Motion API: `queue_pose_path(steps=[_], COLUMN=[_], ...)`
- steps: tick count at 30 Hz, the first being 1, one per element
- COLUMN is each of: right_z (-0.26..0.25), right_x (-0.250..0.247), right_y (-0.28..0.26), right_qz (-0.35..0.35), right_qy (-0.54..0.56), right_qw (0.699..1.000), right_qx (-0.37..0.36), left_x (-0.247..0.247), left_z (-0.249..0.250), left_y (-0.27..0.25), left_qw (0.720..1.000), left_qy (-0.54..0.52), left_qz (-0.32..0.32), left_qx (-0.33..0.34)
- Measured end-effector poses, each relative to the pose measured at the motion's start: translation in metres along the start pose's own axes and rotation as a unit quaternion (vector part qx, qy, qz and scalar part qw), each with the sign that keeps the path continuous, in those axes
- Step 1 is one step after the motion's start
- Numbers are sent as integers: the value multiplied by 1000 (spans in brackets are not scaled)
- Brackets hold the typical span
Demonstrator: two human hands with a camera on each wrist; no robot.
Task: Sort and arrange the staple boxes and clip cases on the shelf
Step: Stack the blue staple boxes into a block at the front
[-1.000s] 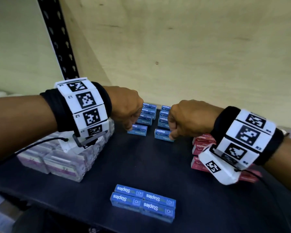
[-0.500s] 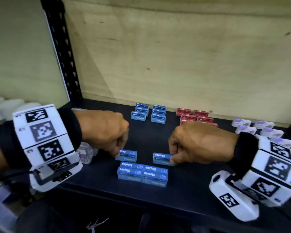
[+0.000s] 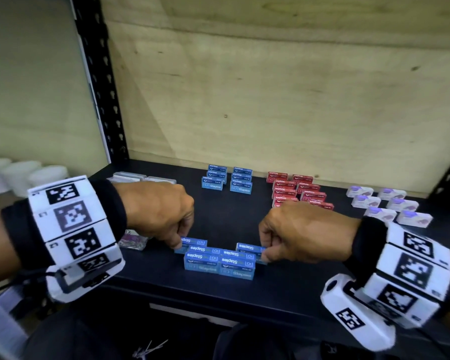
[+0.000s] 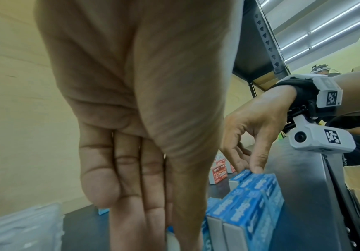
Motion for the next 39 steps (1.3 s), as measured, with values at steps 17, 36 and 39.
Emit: queue_pose_path(steps=[17, 36, 39], right_z=[-22, -40, -41], right_x=[13, 15, 16], right_y=[3, 22, 23], right_qz=[-52, -45, -39], right_qy=[29, -22, -9], right_qw=[998, 999, 999], right_qx=[6, -16, -21], left_x=[20, 15, 13], left_z=[23, 37, 36], left_y=[0, 7, 7], left_qw=[999, 999, 999], left_qy=[-43, -36, -43], left_qz=[-8, 8, 10], left_qx=[-12, 4, 10])
Point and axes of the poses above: each hand's wrist, its own y-axis towards the middle knuckle, its own x-axis out of the palm, z = x × y, the point moved 3 cm from there along y, towards the middle knuckle, and after that the axes turned 3 degrees about -x, right-handed, at the moved point
